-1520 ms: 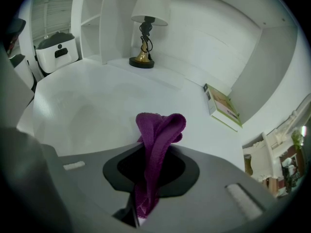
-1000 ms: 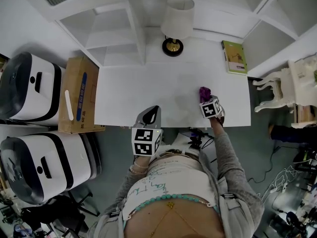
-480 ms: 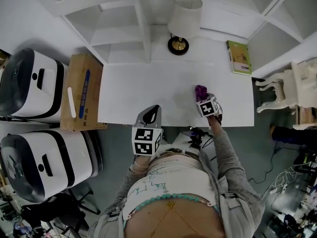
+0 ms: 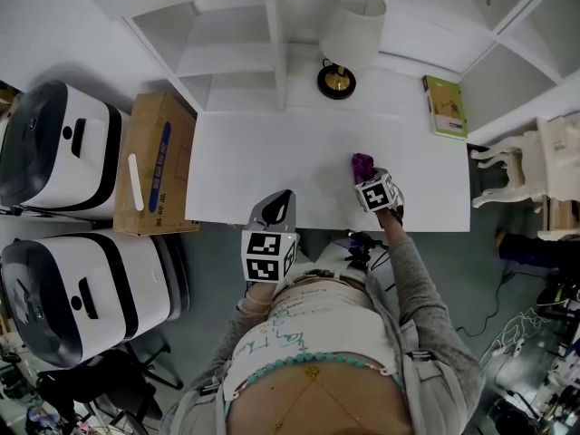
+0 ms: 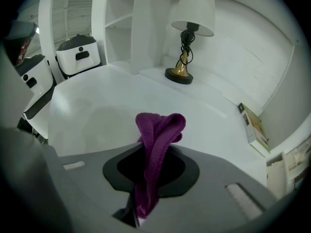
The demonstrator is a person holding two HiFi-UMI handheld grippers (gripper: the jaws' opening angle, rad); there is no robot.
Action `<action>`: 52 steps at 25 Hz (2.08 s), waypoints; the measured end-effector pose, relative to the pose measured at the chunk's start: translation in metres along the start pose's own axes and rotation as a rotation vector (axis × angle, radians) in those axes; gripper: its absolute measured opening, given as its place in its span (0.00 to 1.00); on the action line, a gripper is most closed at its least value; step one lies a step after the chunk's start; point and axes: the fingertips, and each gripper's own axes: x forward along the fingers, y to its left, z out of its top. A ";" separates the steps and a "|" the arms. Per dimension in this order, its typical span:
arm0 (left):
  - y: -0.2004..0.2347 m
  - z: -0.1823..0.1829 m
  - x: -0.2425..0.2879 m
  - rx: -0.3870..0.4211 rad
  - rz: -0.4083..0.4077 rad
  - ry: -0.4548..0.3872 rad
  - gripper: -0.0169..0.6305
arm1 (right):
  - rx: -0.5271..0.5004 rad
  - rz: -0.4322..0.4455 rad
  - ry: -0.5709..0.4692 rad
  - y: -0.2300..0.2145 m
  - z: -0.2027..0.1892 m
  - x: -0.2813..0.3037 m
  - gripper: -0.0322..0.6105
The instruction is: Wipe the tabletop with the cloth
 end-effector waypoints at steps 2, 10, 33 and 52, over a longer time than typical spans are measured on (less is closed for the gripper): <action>0.004 0.000 -0.002 -0.002 0.002 -0.002 0.03 | -0.007 0.009 -0.001 0.007 0.004 0.001 0.17; 0.017 -0.002 -0.008 -0.009 0.016 -0.008 0.03 | -0.038 0.036 -0.008 0.027 0.018 0.007 0.17; 0.051 -0.011 -0.027 -0.039 0.048 -0.009 0.03 | -0.099 0.101 -0.033 0.084 0.055 0.016 0.17; 0.073 -0.024 -0.048 -0.050 0.074 -0.004 0.03 | -0.115 0.118 -0.045 0.111 0.071 0.022 0.17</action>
